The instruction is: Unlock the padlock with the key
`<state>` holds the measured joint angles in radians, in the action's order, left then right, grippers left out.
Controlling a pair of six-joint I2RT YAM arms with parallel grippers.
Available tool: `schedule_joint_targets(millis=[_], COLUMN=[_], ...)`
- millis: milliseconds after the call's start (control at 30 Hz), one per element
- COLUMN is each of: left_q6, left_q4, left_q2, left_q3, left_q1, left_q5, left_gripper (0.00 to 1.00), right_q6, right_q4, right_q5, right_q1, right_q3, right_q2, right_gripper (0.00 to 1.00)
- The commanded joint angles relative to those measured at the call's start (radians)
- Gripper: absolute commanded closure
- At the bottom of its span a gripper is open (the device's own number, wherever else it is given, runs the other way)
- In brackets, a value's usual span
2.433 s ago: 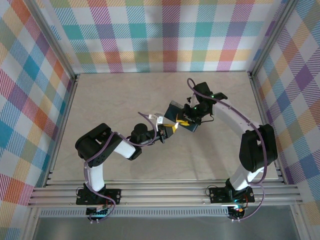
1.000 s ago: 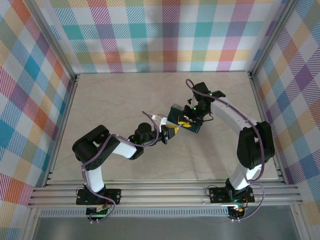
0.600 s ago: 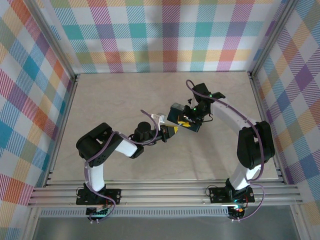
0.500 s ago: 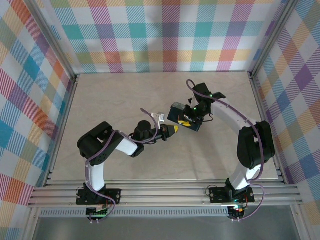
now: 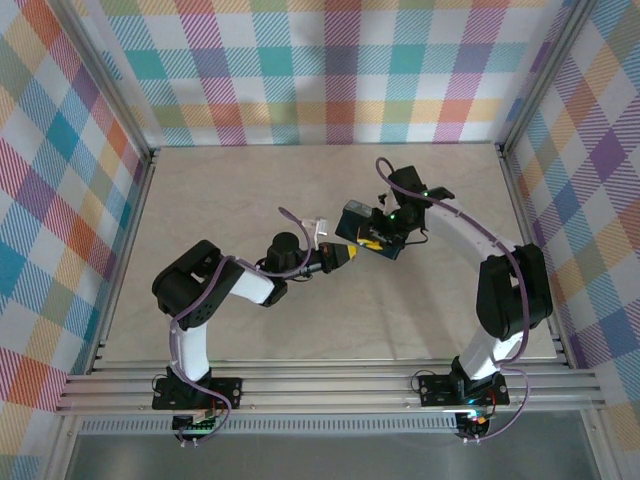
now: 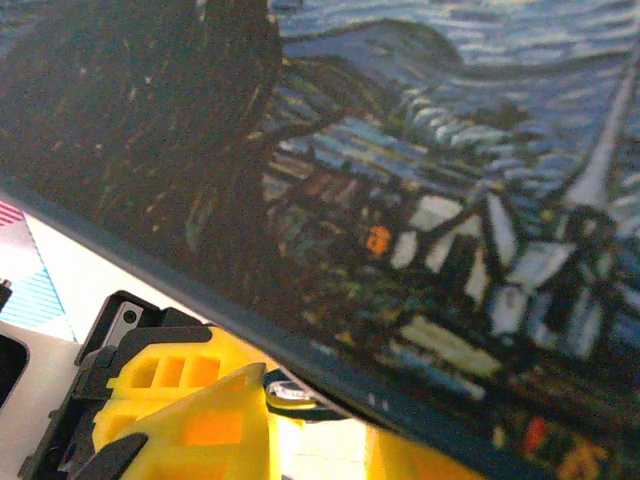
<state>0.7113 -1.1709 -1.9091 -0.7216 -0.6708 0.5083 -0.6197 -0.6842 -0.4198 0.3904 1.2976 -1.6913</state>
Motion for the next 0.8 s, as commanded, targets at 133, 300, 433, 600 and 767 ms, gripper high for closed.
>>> schedule_joint_targets(millis=[133,300,433,600,767], left_q6=[-0.055,-0.135,-0.217,-0.308,-0.362], left_q4=[-0.188,-0.188,-0.181,-0.137,-0.139], left_q2=[-0.040,-0.042,-0.005,0.015,0.021], left_q3=[-0.066,-0.032,-0.007,-0.013,-0.009], left_q1=[0.001,0.000,-0.005,-0.022,-0.052], left_q5=[-0.052,-0.084,-0.091,-0.091,-0.122], left_gripper=[1.00,1.00,1.00,1.00,1.00], right_q6=[-0.017,-0.003,0.010,0.018,0.006], right_q4=[-0.078,-0.126,-0.159,-0.182,-0.190], right_q5=[-0.211,-0.212,-0.226,-0.255,-0.293], right_q1=[0.051,0.045,0.040,0.039,0.034], right_q3=[-0.032,-0.007,0.010,0.028,0.050], right_q2=[0.014,0.008,-0.010,-0.035,-0.059], right_gripper=[1.00,1.00,1.00,1.00,1.00])
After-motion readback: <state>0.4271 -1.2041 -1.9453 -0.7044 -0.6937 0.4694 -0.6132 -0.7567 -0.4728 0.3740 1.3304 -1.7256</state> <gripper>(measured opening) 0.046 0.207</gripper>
